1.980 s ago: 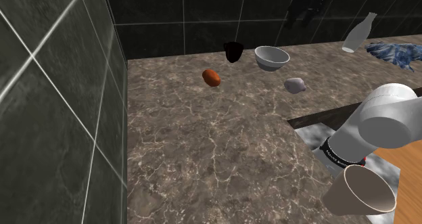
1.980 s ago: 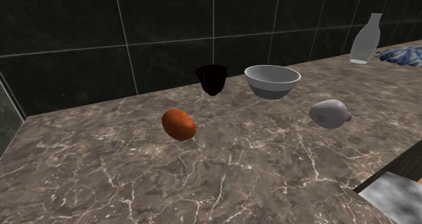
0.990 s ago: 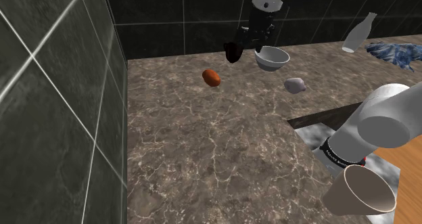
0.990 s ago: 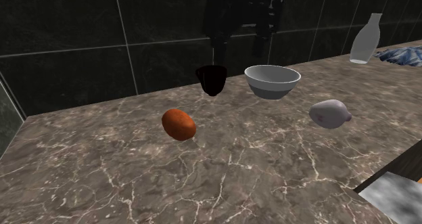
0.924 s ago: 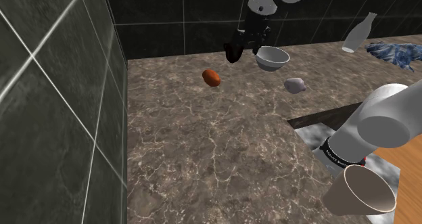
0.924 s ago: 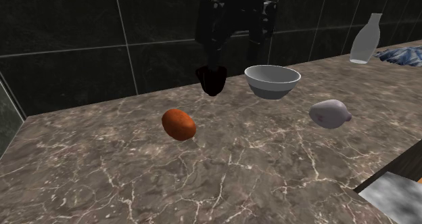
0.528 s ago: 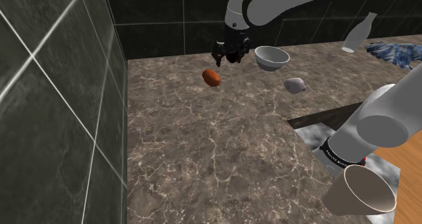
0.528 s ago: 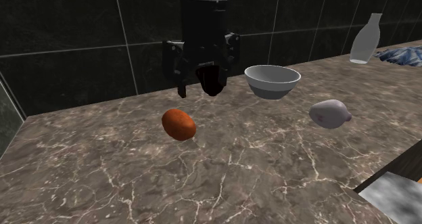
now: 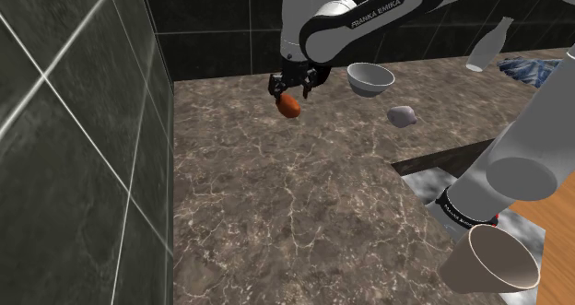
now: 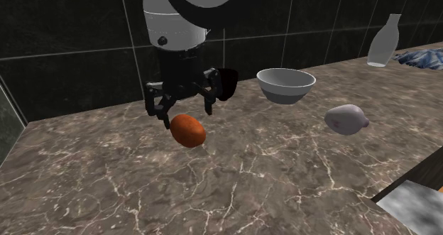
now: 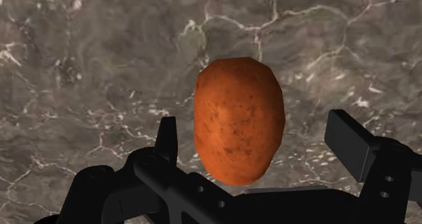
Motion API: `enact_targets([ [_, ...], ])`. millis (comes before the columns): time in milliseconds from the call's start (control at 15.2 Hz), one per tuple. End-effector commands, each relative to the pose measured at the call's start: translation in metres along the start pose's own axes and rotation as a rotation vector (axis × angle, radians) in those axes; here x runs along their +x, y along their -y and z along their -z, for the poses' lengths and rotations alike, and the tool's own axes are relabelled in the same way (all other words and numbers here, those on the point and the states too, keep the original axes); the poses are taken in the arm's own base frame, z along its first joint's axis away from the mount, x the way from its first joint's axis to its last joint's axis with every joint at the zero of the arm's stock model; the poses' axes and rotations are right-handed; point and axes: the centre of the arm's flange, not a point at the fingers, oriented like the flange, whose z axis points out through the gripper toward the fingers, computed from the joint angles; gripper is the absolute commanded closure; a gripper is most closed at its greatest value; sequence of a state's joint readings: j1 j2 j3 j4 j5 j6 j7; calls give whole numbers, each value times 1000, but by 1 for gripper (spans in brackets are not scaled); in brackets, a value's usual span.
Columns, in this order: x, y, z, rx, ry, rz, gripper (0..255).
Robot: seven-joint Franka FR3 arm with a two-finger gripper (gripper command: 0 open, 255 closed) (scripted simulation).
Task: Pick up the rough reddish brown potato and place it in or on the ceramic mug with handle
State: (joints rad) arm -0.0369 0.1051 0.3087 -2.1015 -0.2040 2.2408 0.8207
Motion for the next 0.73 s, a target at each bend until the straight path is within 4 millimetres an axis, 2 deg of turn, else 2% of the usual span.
enact_targets([
  [0,1,0,-11,-1,0,-2,0],
  [264,1,0,-35,-1,0,-2,0],
  [660,1,0,-35,-1,0,-2,0],
])
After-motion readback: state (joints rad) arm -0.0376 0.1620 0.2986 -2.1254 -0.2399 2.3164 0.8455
